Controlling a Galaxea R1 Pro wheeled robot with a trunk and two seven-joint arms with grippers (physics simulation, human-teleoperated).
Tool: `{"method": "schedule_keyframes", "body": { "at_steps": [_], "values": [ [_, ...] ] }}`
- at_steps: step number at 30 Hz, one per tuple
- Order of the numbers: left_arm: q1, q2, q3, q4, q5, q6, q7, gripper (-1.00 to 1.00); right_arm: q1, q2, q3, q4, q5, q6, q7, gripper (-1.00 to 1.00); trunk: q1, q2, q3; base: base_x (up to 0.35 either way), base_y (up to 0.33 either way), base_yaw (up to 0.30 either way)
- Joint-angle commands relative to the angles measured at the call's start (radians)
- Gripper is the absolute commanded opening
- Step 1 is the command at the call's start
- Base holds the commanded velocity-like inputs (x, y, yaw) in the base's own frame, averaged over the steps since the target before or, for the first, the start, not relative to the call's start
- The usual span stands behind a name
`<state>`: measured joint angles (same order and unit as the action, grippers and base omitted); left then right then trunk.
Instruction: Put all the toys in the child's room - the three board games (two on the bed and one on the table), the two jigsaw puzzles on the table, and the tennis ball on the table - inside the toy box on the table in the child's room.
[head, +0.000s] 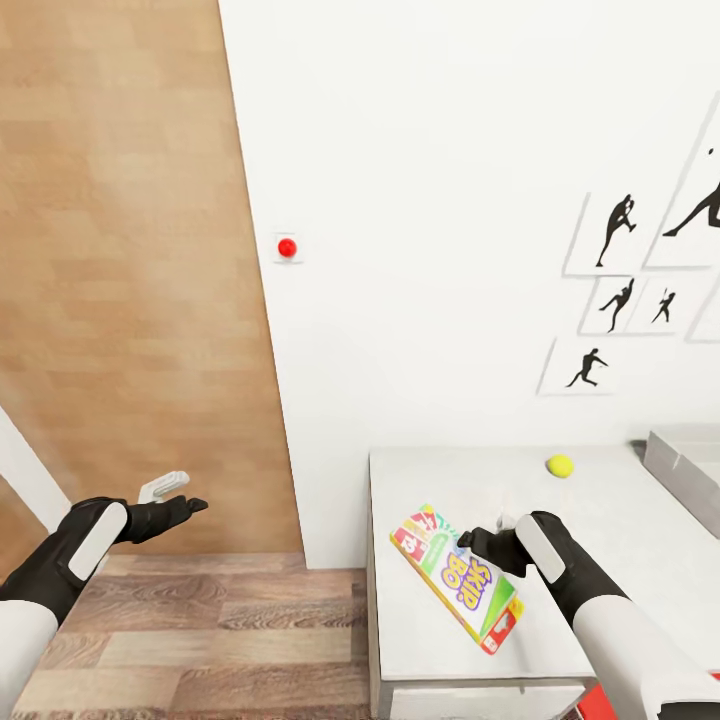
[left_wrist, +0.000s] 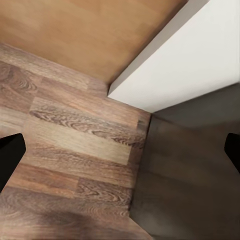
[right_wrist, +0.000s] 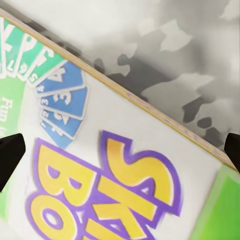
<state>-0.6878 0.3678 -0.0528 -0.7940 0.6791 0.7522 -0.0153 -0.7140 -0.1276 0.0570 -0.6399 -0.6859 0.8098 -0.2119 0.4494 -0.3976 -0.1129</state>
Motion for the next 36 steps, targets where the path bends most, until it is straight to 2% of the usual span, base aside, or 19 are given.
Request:
{"method": "schedule_keyframes", "body": {
  "at_steps": [1,23,36],
  "values": [
    [-0.001,0.001,-0.002,-0.001,-0.001,0.003,-0.002,1.0,-0.001,-0.001,0.006,-0.001,-0.011,0.002,-0.009,1.0,0.001,-0.002,-0.004,0.0,0.0,0.0],
    [-0.001,-0.001,-0.002,-0.001,-0.001,0.003,-0.002,1.0,-0.001,-0.001,0.006,-0.002,-0.011,0.002,-0.009,1.0,0.001,-0.002,-0.037,0.0,0.0,0.0],
    [-0.001,-0.001,-0.002,-0.001,-0.001,0.003,-0.002,1.0,-0.001,-0.001,0.006,-0.003,-0.011,0.0,-0.009,1.0,0.001,-0.002,-0.039,0.0,0.023,0.0]
  ]
}}
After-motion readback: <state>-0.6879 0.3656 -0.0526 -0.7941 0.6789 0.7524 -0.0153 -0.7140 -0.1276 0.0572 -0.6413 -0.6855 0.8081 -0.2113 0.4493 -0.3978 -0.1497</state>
